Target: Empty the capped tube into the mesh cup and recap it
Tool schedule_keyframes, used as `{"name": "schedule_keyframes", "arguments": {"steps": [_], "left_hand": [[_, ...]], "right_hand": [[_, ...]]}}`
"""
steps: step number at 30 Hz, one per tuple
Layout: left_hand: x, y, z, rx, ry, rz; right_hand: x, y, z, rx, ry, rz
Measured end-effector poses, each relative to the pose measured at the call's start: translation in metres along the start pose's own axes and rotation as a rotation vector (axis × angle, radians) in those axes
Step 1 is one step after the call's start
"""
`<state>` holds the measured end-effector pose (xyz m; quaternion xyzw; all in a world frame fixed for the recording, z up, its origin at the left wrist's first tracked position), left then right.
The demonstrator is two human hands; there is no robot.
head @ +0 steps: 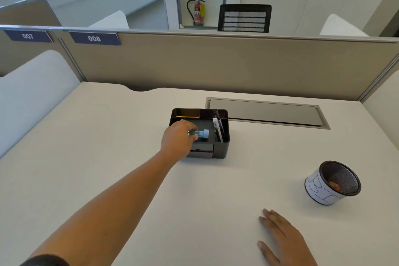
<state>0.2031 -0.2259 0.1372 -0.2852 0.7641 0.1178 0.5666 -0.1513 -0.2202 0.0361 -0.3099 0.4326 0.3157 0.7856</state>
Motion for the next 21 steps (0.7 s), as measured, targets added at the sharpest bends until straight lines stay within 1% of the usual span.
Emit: {"name": "schedule_keyframes", "arguments": {"steps": [7,11,14,18,19,21], "left_hand": [[0.019,-0.011,-0.005,0.042,0.029,0.058],[0.020,-0.005,-0.001,0.007,0.097,0.065],[0.009,0.013,-0.004,0.011,0.134,-0.020],[-0.013,0.072,-0.021,0.120,0.112,-0.274],[-0.007,0.096,-0.026,0.161,0.146,-0.293],[0.015,0.133,-0.038,0.217,0.159,-0.248]], "right_hand": [[0.010,0.005,-0.007,0.047,-0.056,0.049],[0.010,0.007,-0.006,0.080,-0.082,0.085],[0.010,0.007,-0.001,0.085,-0.083,0.099],[0.010,0.010,-0.001,0.092,-0.072,0.110],[0.010,0.010,-0.003,0.092,-0.062,0.114],[0.016,0.008,-0.003,0.088,-0.067,0.121]]}}
Point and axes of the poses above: each hand's wrist, its own y-axis away from the middle knuckle, its own x-axis out of the palm, z = x × y, the point moved 10 cm from there along -y, towards the middle knuckle, and after that the axes turned 8 degrees about -y, right-handed, at the moved point
